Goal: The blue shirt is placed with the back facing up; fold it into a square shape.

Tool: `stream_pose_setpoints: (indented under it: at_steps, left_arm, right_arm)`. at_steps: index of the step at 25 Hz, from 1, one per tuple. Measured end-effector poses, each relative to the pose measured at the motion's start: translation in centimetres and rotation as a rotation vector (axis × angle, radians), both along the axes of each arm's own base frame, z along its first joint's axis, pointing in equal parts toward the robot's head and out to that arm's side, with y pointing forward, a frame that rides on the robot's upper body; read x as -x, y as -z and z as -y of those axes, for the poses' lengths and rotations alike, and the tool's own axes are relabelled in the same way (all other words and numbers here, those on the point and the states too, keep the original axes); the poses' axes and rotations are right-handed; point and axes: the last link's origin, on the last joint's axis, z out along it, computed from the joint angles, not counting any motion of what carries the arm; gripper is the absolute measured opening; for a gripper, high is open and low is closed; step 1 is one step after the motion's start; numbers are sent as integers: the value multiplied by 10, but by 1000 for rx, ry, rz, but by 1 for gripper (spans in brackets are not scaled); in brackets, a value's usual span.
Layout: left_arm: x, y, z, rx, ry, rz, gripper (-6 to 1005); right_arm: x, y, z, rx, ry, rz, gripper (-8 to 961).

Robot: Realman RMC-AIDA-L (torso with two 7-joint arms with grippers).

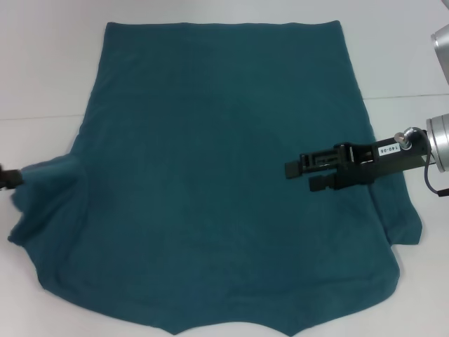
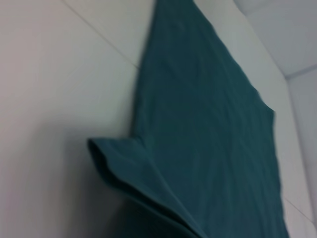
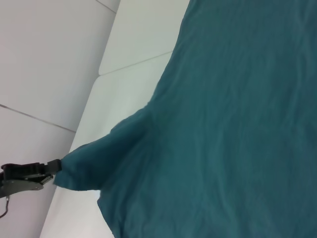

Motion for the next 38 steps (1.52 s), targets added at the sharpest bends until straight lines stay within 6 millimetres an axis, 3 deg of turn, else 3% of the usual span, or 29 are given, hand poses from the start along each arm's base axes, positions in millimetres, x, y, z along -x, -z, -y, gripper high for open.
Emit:
stream_pose_setpoints:
  at_steps: [5, 16, 24, 38]
  left_arm:
    - [-27, 18, -5, 69, 76, 69, 1]
    - [-35, 97, -24, 62, 27, 79, 1]
    - [-34, 107, -34, 1, -25, 66, 0]
    - [-36, 102, -44, 5, 2, -28, 0]
  right_arm:
    - [0, 0, 0, 0, 2, 0, 898]
    - [-14, 0, 6, -14, 39, 3, 896]
    - [-26, 0, 13, -31, 64, -7, 895]
    - [-37, 3, 22, -27, 83, -6, 892]
